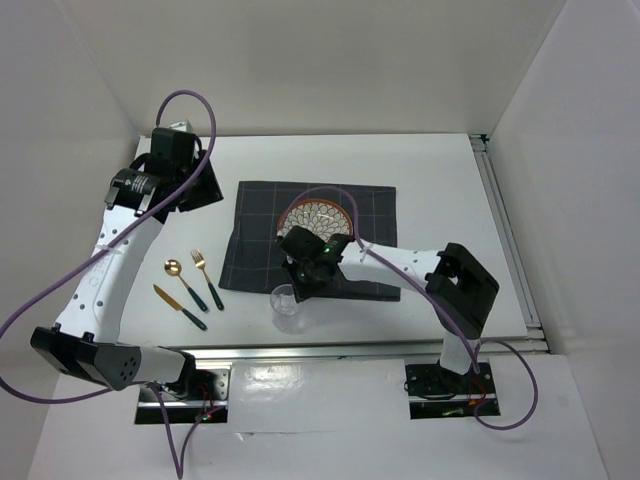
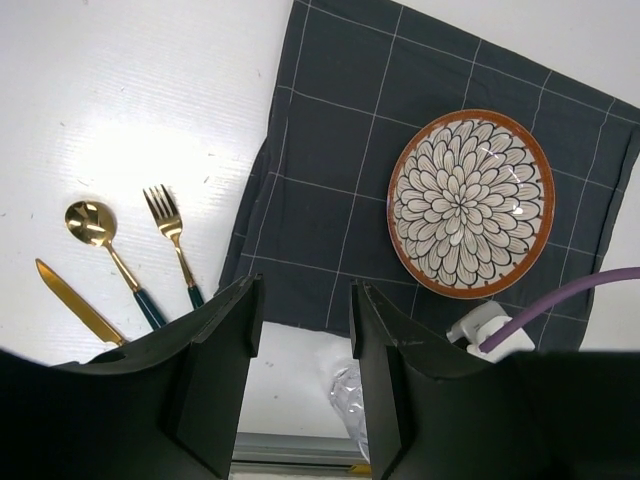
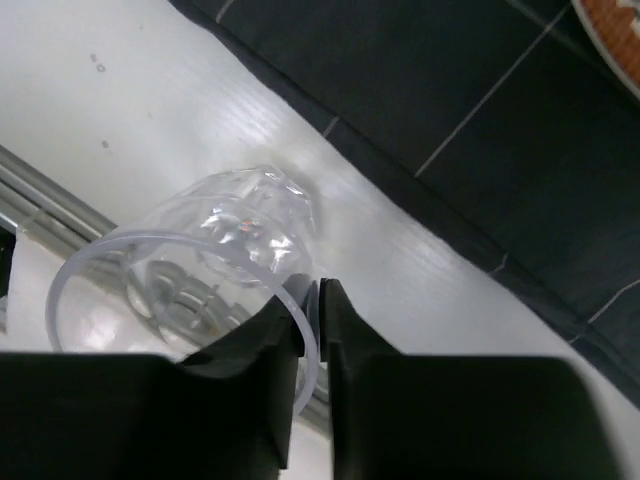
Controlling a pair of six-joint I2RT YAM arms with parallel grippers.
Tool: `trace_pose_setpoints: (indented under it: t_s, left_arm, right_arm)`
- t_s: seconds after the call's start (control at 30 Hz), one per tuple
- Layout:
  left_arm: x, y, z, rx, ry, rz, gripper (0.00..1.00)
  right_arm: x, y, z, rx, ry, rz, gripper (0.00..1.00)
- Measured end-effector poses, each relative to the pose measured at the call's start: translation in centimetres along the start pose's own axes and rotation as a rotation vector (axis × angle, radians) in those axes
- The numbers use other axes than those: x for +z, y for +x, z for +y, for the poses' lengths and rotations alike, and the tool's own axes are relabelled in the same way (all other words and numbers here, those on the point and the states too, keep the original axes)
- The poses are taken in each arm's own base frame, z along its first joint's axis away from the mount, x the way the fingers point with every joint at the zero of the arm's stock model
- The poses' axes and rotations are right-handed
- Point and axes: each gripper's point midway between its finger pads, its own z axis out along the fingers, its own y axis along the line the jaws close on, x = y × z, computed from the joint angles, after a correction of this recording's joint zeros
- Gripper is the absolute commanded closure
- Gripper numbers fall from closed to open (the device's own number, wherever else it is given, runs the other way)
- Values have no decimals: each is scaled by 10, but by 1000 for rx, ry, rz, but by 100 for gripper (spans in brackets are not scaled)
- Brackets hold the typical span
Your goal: Set the dinner table for one person
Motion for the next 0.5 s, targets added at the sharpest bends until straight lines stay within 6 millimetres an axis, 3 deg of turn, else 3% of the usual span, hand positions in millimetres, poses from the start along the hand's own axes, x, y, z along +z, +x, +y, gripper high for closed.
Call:
trace_pose_setpoints:
  t_s: [0.07, 0.17, 0.3, 0.4, 0.5]
  left_arm:
    - [0, 0, 0, 0, -1, 1, 44]
    - [0, 0, 0, 0, -1, 1, 44]
    - [3, 4, 1, 2, -5, 10, 44]
    - [7, 10, 4, -1, -11, 29, 44]
    - [9, 13, 3, -3, -7, 40, 44]
  right_arm:
    - [-2, -4, -1, 3, 23, -15, 100]
    - [-11, -14, -5, 9, 76, -34, 100]
    - [-38, -45, -18, 41, 141, -101, 100]
    - [-65, -76, -57, 135, 221, -171, 100]
    - [-97, -113, -129, 301, 315, -265, 100]
